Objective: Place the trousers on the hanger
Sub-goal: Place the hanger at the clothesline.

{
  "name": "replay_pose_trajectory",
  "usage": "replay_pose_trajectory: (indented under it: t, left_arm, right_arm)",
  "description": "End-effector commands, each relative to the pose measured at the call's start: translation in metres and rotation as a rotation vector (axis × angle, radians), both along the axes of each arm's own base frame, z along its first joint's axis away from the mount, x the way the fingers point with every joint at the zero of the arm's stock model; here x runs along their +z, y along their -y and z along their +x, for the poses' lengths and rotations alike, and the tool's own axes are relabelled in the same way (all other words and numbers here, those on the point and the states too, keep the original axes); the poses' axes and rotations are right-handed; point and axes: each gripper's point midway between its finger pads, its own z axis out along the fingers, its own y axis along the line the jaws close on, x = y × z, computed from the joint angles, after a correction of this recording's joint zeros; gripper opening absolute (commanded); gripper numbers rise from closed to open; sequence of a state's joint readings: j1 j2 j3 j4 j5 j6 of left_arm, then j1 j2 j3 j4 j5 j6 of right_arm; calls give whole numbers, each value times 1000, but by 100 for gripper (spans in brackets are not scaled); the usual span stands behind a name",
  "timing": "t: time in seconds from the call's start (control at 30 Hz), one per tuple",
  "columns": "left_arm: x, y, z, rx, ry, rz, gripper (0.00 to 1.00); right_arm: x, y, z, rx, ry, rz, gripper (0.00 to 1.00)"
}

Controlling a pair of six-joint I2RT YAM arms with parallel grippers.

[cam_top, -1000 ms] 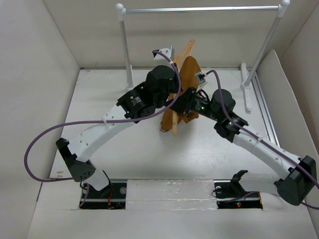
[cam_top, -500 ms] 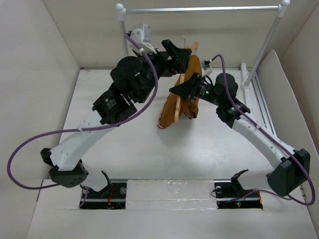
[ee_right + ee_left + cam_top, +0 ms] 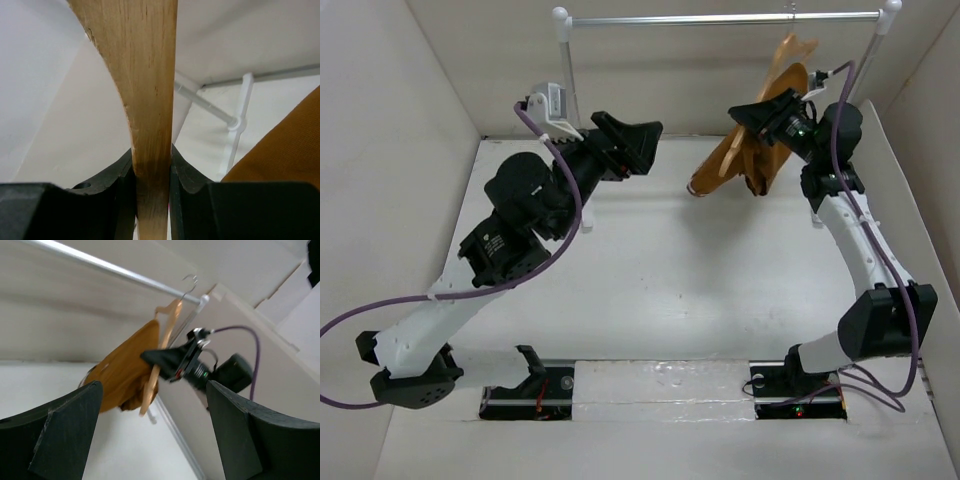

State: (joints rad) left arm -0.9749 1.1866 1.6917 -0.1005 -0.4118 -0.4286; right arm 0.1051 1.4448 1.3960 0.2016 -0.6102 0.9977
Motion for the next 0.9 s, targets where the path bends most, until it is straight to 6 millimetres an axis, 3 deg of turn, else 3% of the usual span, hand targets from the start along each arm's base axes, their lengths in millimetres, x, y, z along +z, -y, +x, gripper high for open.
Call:
replay_pose_trajectory:
  t: [0.0,0.07,0.13,0.37,0.53,0.7,0.87]
  left_arm:
    - [-41,2,0,-6,-75,37,80]
    - [-74,0,-3,-9,-142,71,80]
    - [-84,-2,-6,-13,-169,86,81]
    - [-137,12,-13,-82,-275,105,80]
    - [-171,8,-16,-72,-333,176,80]
    - [-183,-4,-16,-33,-357,198,80]
    - [-182,-8,-16,-18,-352,217,80]
  right_arm:
    - [100,19,-22,-10,404,34,0]
    - [107,33,-11,-19,429,52,0]
    - [103,32,-3,-13,419,59,0]
    - [98,60,27,-69,417,124,0]
    - [106,72,38,-79,455,194,0]
    - [101,88,59,-134,431,205,0]
    - [95,98,72,-163,424,250,0]
